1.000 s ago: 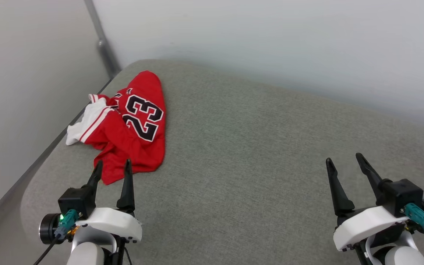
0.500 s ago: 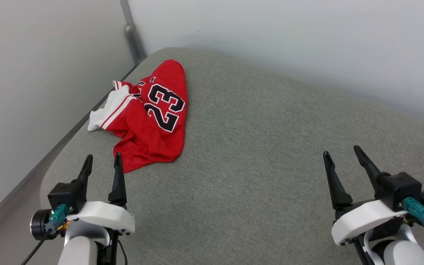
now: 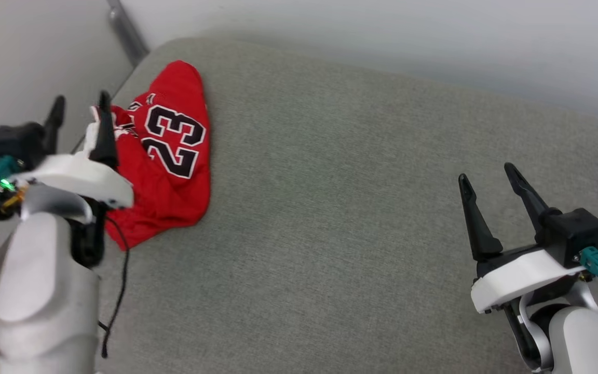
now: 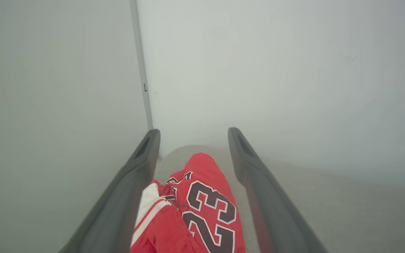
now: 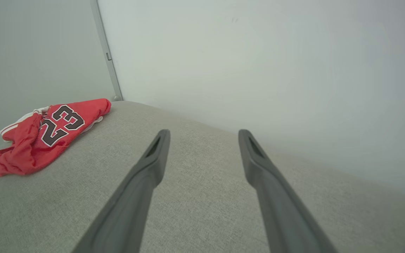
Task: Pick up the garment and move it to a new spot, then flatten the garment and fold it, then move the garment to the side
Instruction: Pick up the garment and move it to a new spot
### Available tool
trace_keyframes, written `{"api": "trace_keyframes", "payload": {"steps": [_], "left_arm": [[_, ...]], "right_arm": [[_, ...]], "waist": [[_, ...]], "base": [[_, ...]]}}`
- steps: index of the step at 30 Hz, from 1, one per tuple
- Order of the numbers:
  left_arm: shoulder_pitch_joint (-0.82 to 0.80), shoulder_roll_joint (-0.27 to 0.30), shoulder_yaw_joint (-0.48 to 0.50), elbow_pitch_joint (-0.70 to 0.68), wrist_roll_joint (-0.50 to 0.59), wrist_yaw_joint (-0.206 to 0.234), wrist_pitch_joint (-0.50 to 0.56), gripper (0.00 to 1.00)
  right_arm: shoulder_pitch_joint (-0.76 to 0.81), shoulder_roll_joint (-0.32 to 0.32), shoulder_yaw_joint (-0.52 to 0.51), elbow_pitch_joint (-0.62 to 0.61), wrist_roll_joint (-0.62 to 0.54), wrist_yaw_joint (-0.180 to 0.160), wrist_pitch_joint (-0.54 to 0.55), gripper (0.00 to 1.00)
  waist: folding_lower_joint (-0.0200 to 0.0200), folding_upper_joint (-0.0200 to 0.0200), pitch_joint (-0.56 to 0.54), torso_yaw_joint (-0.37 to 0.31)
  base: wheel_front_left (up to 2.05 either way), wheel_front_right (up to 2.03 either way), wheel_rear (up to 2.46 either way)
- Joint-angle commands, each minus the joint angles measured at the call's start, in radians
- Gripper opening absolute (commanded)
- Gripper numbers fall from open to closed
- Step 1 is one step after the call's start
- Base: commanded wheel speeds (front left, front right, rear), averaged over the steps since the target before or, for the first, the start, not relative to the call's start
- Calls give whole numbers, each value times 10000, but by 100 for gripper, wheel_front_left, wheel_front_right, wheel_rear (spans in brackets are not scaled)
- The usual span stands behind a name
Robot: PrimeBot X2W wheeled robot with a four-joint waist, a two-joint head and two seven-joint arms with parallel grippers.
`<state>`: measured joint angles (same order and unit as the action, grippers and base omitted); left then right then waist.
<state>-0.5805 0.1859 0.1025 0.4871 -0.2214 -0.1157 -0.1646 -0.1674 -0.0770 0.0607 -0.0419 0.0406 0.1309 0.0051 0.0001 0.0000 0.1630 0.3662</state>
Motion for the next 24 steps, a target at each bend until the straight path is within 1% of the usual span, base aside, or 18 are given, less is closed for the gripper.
{"api": "trace_keyframes", "payload": {"steps": [1,6,9,12,15,19,22,24], "left_arm": [[-288,156,60,131,-114,-42,102,100],[-1409,1405,31,1207,-587,-127,1376,100],[-1793,2114,-147,1982,-1076,-144,2502,100],[-2079,2868,-530,2448,-1894,-142,3783,100],[-2019,3351,-782,2737,-2679,-143,5176,100],[-1825,3931,-605,3218,-3643,-143,7026,100],[-1647,4170,-443,3583,-4037,-83,8205,100],[-1573,4202,-361,3717,-4247,65,8822,100]], "right_arm": [[-165,-84,18,-47,49,-3,-27,100],[-556,-77,56,129,172,-3,-193,100],[-804,-27,87,259,231,-3,-350,100],[-1030,2,113,409,284,-3,-489,100],[-1239,19,130,575,339,-3,-625,100],[-1486,49,252,748,383,-3,-786,100],[-1659,54,331,900,444,-3,-880,100],[-1739,58,361,968,506,-5,-908,100]], "waist": [[-1,0,550,-593],[-1,0,1157,-1450],[-1,0,1521,-1892],[-1,0,1892,-2247],[-1,0,2212,-2456],[-1,0,2576,-2687],[-1,0,2744,-2827],[-1,0,2850,-2870]], "base": [[0,0,0],[0,0,0],[0,0,0],[0,0,0],[0,0,0],[0,0,0],[0,0,0],[0,0,0]]}}
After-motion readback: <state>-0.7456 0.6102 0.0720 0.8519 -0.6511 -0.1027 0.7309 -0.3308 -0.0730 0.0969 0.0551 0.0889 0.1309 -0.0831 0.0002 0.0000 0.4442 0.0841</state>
